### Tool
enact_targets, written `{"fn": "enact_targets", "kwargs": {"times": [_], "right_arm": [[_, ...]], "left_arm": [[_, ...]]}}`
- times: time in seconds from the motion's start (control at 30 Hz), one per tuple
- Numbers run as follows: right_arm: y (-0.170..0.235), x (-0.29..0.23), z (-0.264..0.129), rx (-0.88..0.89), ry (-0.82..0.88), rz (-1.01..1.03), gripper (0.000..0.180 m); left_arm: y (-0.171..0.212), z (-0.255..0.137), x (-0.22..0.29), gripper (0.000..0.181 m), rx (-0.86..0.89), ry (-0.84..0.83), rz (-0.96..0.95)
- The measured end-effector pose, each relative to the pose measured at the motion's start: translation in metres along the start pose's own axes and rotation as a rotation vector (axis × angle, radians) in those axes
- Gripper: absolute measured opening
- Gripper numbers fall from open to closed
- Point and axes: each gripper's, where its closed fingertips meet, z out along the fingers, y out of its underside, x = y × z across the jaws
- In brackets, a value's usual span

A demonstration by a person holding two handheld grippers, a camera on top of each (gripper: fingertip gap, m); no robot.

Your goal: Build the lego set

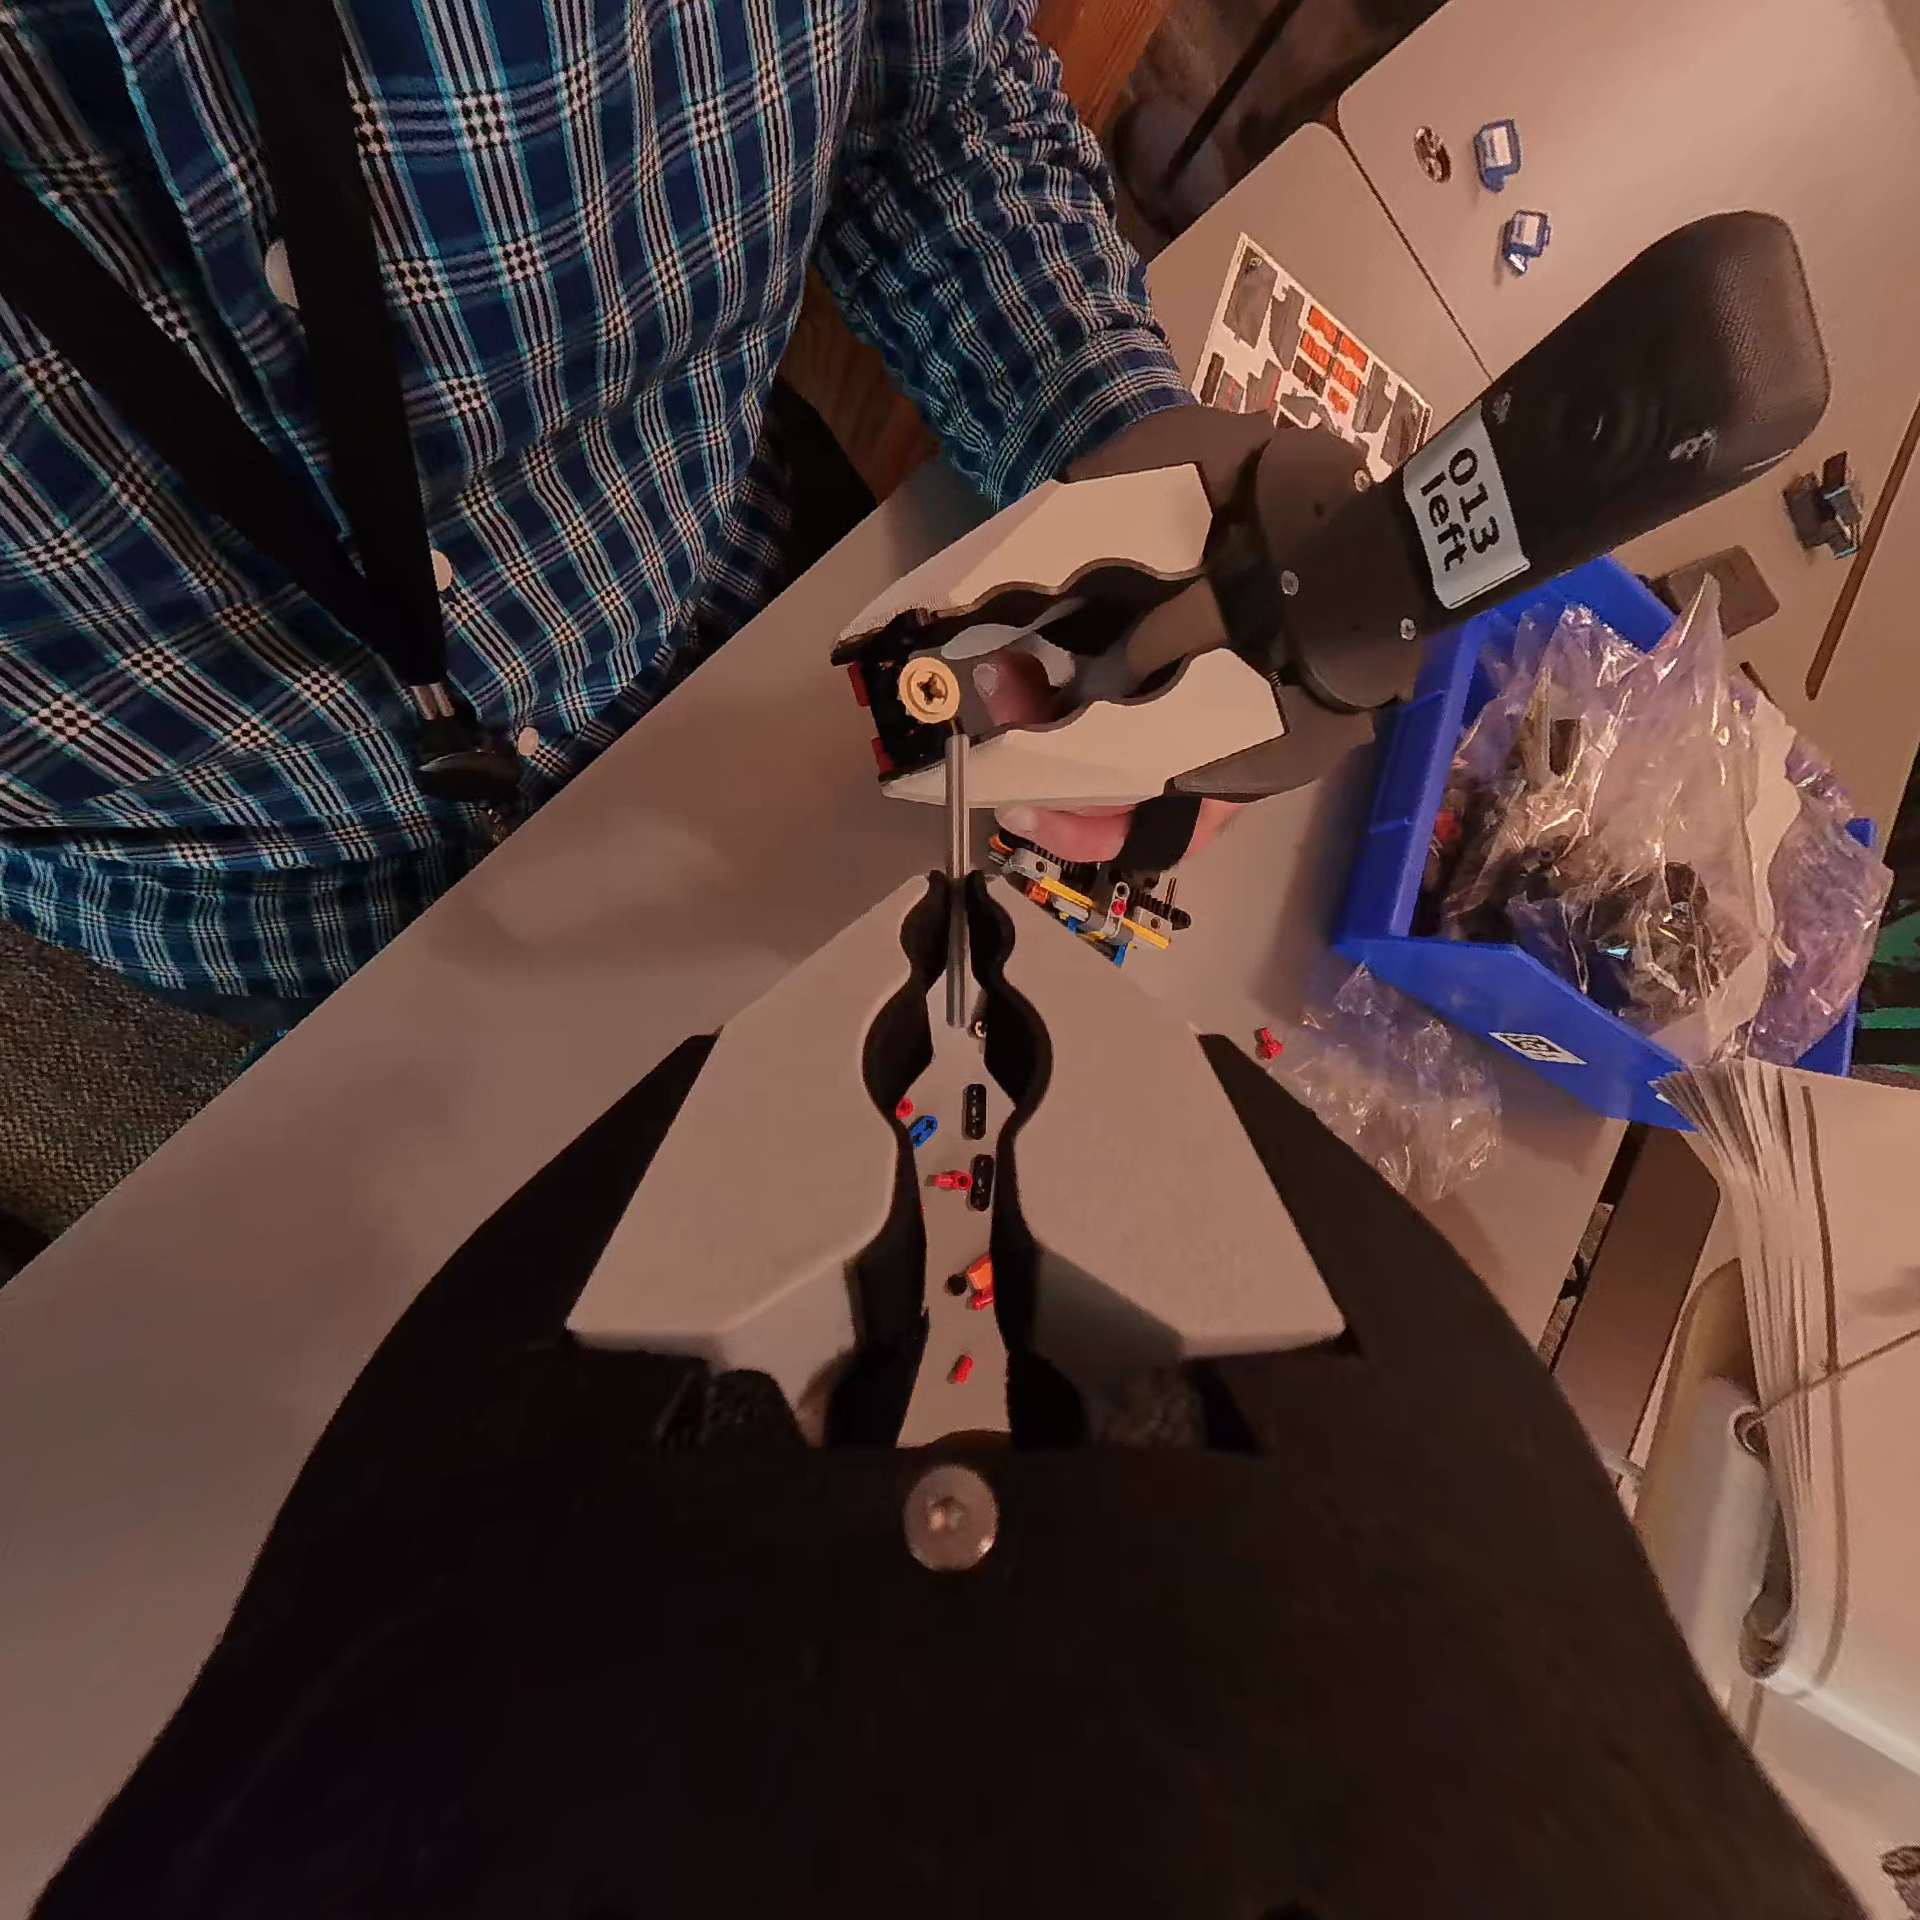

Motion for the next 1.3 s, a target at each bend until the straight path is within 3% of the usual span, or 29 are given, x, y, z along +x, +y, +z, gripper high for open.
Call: {"fn": "enact_targets", "kwargs": {"times": [1.03, 1.3], "right_arm": [[-0.0056, 0.0001, 0.0073, 0.019, -0.045, -0.084, 0.001], [-0.0046, 0.0052, 0.0034, 0.019, -0.012, -0.056, 0.017]], "left_arm": [[-0.0029, 0.0027, 0.0045, 0.023, 0.012, 0.027, 0.001], [-0.0052, 0.0025, 0.0033, 0.023, 0.020, 0.013, 0.016]]}}
